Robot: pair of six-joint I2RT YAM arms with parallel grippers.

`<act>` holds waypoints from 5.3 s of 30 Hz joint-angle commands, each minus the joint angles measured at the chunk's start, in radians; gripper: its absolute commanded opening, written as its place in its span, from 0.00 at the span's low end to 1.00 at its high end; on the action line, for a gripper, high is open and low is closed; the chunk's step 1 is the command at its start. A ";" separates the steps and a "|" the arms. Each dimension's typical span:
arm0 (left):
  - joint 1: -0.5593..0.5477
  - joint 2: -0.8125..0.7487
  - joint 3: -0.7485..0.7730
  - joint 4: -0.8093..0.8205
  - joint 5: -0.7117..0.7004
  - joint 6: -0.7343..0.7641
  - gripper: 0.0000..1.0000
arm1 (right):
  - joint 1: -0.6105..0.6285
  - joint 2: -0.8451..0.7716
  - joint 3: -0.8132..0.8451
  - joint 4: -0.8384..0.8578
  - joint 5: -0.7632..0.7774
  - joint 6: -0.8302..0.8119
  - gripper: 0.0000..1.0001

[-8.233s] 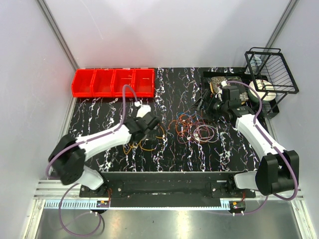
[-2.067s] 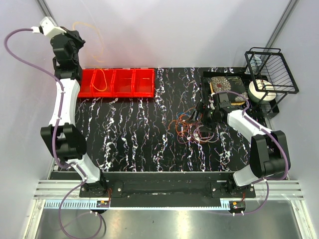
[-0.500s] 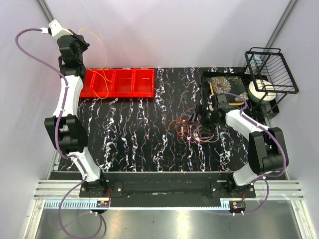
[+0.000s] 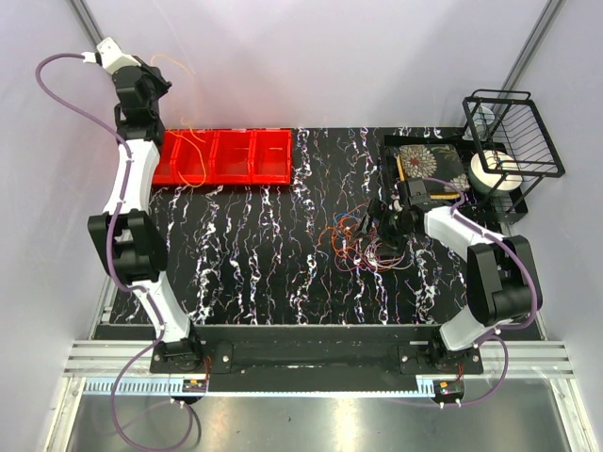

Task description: Untangle the cables

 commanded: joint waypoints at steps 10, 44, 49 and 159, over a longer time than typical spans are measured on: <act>-0.001 0.144 0.182 0.024 -0.005 -0.001 0.00 | 0.023 0.053 0.018 0.009 -0.007 -0.017 0.97; -0.011 0.009 -0.243 0.236 -0.105 -0.008 0.00 | 0.038 0.107 0.029 0.025 -0.030 -0.011 0.96; -0.012 0.027 -0.240 0.150 -0.178 -0.011 0.00 | 0.041 0.099 0.023 0.025 -0.029 -0.011 0.96; -0.859 0.164 -0.338 -0.252 0.110 -0.017 0.40 | 0.004 -0.226 -0.011 -0.068 0.266 0.080 0.95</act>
